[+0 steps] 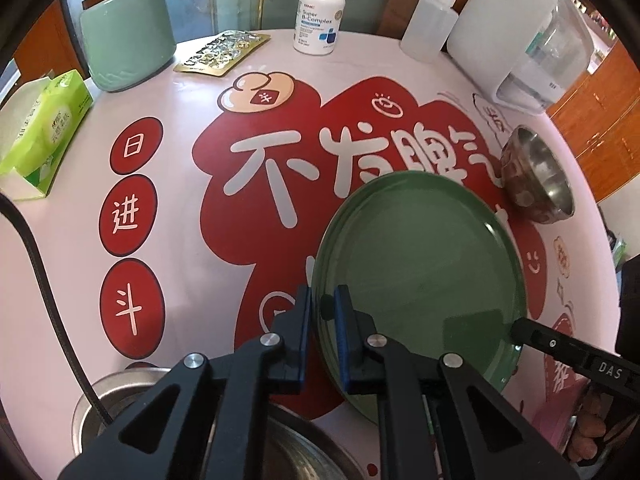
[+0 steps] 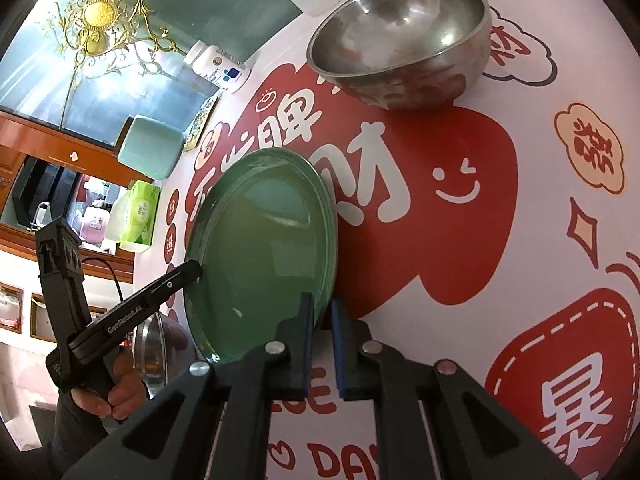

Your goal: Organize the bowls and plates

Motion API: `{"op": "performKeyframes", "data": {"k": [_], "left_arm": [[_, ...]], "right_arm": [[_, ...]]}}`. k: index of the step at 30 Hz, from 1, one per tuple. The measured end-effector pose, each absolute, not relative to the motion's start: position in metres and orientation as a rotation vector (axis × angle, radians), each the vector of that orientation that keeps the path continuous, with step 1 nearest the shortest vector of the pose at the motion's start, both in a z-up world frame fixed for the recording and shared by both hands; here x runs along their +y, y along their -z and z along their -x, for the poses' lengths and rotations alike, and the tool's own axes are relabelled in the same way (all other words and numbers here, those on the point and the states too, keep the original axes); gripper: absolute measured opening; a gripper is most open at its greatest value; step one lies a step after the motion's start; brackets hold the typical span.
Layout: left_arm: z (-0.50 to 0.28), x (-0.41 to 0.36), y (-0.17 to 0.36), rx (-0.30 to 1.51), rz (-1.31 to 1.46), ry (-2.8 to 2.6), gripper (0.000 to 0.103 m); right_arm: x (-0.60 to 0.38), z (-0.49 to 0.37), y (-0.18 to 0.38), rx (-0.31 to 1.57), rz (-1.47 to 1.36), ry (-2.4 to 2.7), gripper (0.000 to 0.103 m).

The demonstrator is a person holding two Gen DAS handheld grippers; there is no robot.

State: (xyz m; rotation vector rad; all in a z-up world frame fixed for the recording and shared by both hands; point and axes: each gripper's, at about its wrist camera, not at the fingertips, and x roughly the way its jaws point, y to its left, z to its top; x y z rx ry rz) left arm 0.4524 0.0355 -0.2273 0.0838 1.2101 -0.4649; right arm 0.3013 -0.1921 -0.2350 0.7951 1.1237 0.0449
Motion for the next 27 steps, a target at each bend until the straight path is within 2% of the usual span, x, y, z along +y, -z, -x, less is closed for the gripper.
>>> {"op": "performKeyframes", "data": {"k": [9, 27], "left_arm": [[-0.448, 0.040, 0.207, 1.160, -0.035, 0.497, 0.009], [-0.405, 0.059, 0.141, 1.066, -0.020, 0.508, 0.009]], "right_arm": [[-0.196, -0.297, 0.224, 1.094, -0.810, -0.041, 0.008], [-0.187, -0.265, 0.162, 0.986, -0.796, -0.084, 0.008]]}}
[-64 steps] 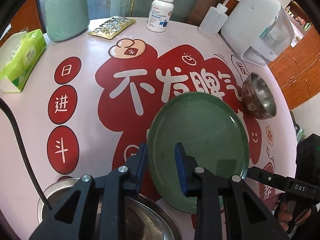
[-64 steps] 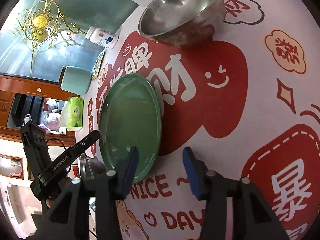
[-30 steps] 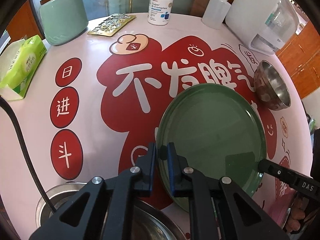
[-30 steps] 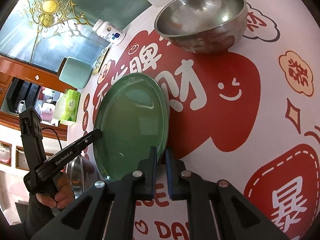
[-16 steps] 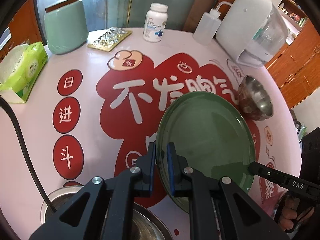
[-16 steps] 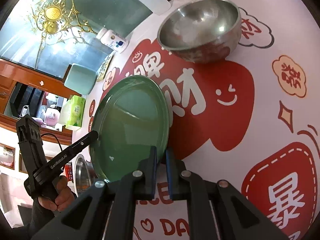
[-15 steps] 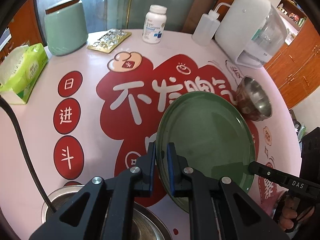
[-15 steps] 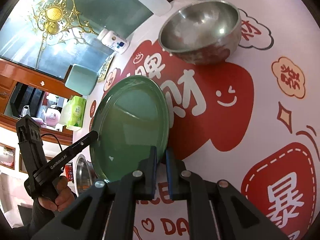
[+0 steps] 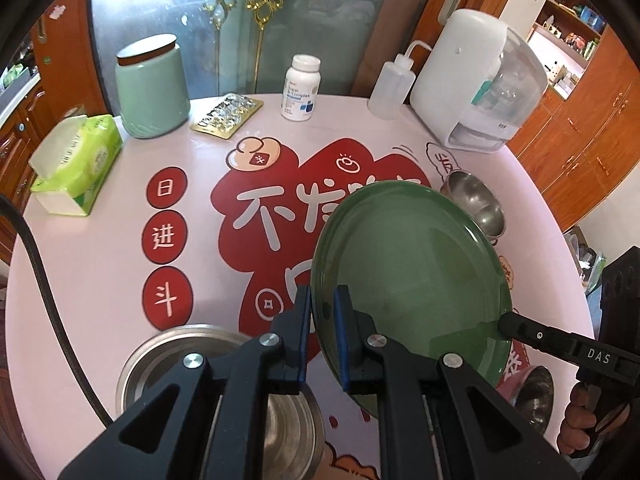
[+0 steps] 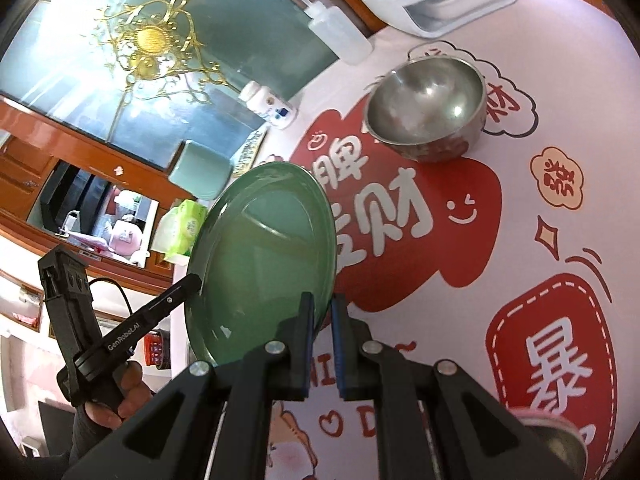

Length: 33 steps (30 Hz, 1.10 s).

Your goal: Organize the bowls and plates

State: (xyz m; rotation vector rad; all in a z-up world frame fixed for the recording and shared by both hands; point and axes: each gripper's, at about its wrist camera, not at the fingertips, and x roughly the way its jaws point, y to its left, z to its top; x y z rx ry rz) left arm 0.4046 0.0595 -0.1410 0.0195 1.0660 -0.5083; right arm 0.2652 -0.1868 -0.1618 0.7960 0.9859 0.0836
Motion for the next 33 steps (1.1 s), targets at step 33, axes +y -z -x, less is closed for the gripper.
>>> {"op": "performKeyframes", "data": {"k": [33], "left_arm": [[-0.242, 0.080, 0.078, 0.988, -0.022, 0.554, 0.009]], "right_arm": [[-0.174, -0.111, 0.094, 0.879, -0.714, -0.119, 0.008]]}}
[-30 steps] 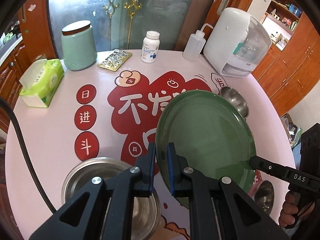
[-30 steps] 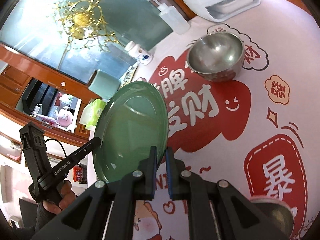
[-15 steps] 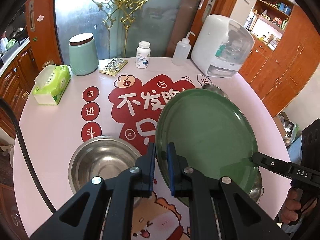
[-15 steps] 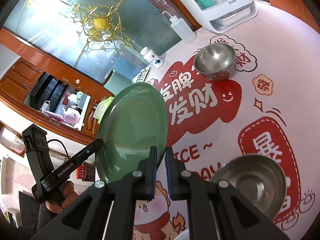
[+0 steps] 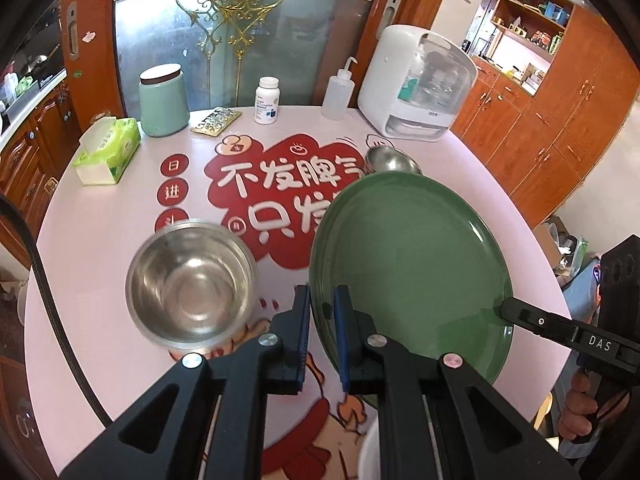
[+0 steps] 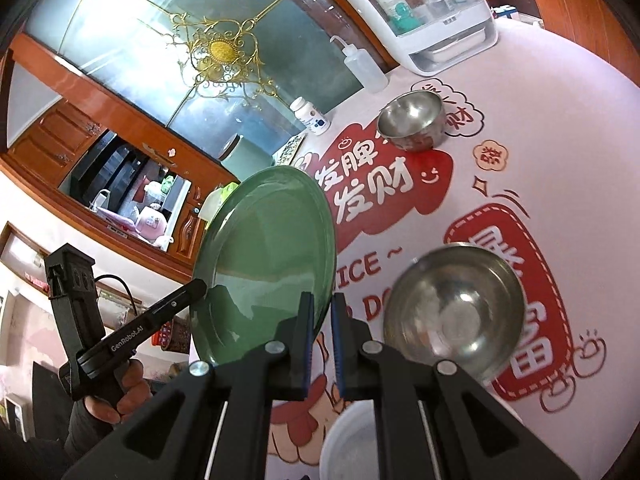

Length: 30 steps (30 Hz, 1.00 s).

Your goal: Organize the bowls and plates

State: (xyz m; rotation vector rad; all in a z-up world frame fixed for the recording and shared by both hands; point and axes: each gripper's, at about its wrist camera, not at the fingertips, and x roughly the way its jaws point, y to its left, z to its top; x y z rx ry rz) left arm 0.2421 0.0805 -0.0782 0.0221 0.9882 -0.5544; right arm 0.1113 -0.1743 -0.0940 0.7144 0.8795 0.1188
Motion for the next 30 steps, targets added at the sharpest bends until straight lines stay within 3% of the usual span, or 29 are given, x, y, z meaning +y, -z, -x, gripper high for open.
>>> {"op": "performKeyframes", "data": {"k": [30], "left_arm": [[-0.068, 0.074, 0.111, 1.075, 0.021, 0.466, 0.009]], "right_arm": [[-0.186, 0.030, 0.114, 0.993, -0.614, -0.178, 0.008]]}}
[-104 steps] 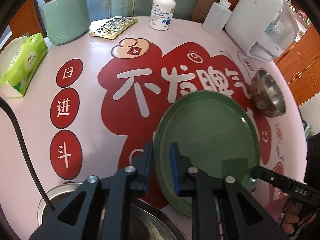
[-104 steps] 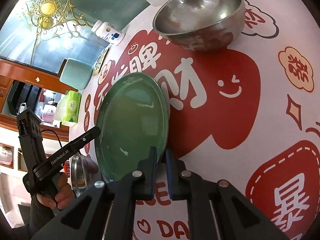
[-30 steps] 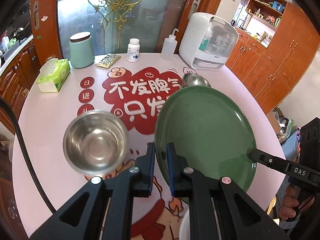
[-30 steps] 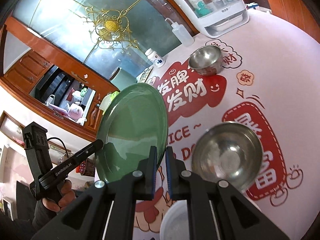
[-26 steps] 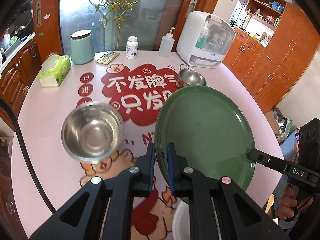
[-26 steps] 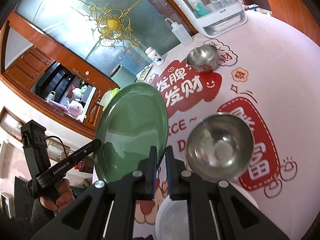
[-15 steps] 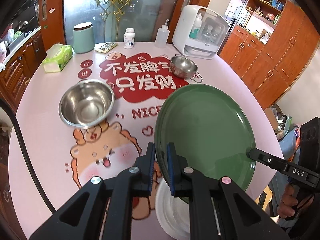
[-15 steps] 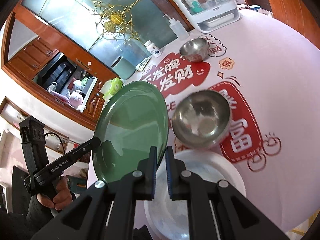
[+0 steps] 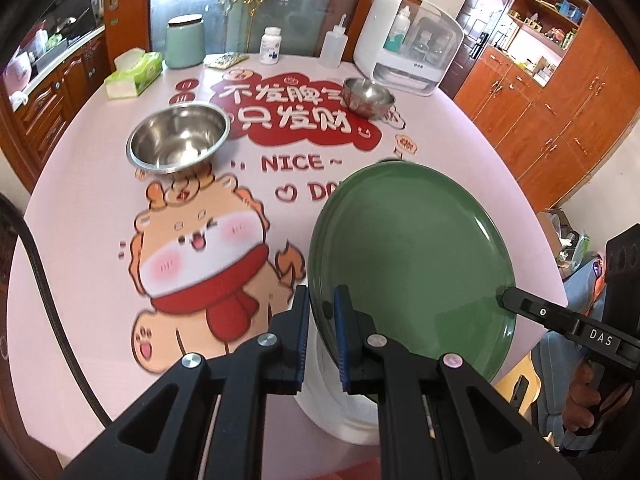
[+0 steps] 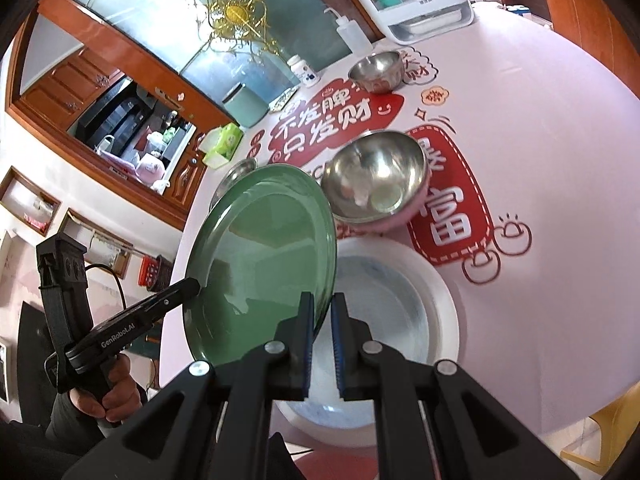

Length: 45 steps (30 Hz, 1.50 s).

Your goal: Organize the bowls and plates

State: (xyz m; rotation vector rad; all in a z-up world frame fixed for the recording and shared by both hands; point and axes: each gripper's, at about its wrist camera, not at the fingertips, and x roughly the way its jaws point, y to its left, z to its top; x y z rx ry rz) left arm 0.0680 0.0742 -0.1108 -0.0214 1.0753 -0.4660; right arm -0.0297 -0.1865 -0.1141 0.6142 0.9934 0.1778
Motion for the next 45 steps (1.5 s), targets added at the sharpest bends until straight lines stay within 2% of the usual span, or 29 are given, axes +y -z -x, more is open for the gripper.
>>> {"op": "performKeyframes", "data": {"k": [13, 28, 45], "left_arm": [[-0.036, 0.062, 0.143, 1.149, 0.014, 0.430, 0.009], [-0.038, 0.044, 0.186, 1.273, 0.017, 0.376, 0.009], [-0.049, 0.038, 0.195, 1.309, 0.002, 0.316, 0.011]], "right_arm": [[-0.191, 0.046, 0.146, 1.115, -0.565, -0.161, 0.008], [-0.194, 0.037, 0.179, 1.249, -0.492, -0.128, 0.008], [-0.185, 0.028, 0.184, 1.287, -0.405, -0.147, 0.012]]}}
